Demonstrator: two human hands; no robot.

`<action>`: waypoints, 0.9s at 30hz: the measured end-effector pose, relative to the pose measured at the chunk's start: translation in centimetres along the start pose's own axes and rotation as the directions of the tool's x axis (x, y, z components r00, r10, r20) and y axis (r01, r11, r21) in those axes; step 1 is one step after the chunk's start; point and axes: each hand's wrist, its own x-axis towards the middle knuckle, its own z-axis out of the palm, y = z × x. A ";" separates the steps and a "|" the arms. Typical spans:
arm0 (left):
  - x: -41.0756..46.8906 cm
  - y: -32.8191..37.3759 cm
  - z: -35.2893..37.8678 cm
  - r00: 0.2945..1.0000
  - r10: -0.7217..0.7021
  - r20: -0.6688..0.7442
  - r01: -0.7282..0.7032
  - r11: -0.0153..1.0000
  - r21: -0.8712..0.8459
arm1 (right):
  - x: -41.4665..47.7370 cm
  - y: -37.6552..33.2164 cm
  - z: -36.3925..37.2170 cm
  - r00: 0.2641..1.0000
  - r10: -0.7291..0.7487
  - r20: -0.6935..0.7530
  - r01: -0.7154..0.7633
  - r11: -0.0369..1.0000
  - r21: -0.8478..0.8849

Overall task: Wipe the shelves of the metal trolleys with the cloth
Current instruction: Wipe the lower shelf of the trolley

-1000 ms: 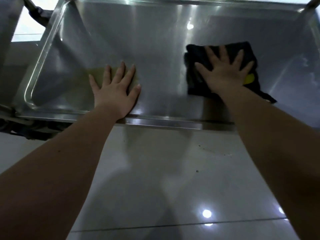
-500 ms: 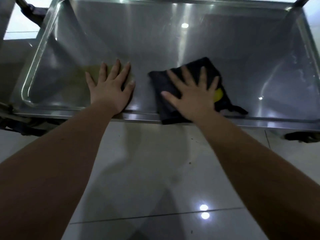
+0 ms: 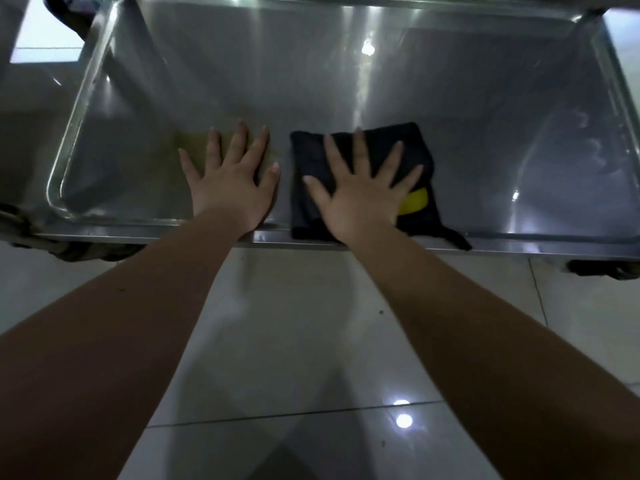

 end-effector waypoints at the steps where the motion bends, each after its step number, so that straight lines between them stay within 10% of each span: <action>1: -0.1 -0.3 0.0 1.000 -0.004 -0.001 0.004 1.000 -0.001 | 0.1 -1.3 0.0 1.000 -0.028 0.003 0.028 1.000 0.007; 6: -0.7 -1.1 -0.2 1.000 -0.011 -0.005 0.011 0.999 -0.038 | 0.9 3.5 0.1 0.995 -0.088 -0.051 0.086 0.996 -0.028; 15: -0.8 -0.4 -0.3 0.999 0.006 0.037 -0.006 1.000 -0.008 | 1.3 10.1 -1.6 0.945 0.326 0.012 -0.327 0.944 0.042; 23: -1.6 -2.4 -2.2 0.992 0.008 -0.124 -0.041 0.962 -0.271 | -1.4 -8.0 -1.1 0.968 -0.175 0.180 0.157 0.982 0.109; 27: -0.6 1.7 -3.4 0.988 0.103 -0.112 -0.115 0.987 -0.111 | 0.3 0.2 -1.2 0.995 0.027 -0.099 -0.001 0.966 0.259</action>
